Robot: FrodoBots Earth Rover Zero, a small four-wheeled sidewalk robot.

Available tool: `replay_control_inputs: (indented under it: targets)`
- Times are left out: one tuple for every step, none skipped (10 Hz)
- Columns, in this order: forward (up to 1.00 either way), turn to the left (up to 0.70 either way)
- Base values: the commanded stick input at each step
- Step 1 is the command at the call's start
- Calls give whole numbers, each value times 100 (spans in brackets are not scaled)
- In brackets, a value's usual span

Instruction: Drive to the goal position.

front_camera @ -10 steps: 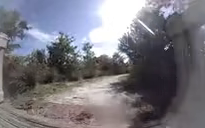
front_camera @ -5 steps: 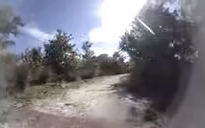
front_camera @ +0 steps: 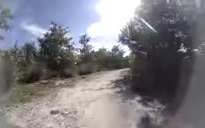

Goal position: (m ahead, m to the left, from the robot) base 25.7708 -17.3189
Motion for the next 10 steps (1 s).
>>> replay_control_inputs:
  targets:
    - [85,0]
    - [85,0]
    - [85,0]
    - [85,0]
    - [85,0]
    - [85,0]
    - [85,0]
    - [85,0]
    - [85,0]
    - [85,0]
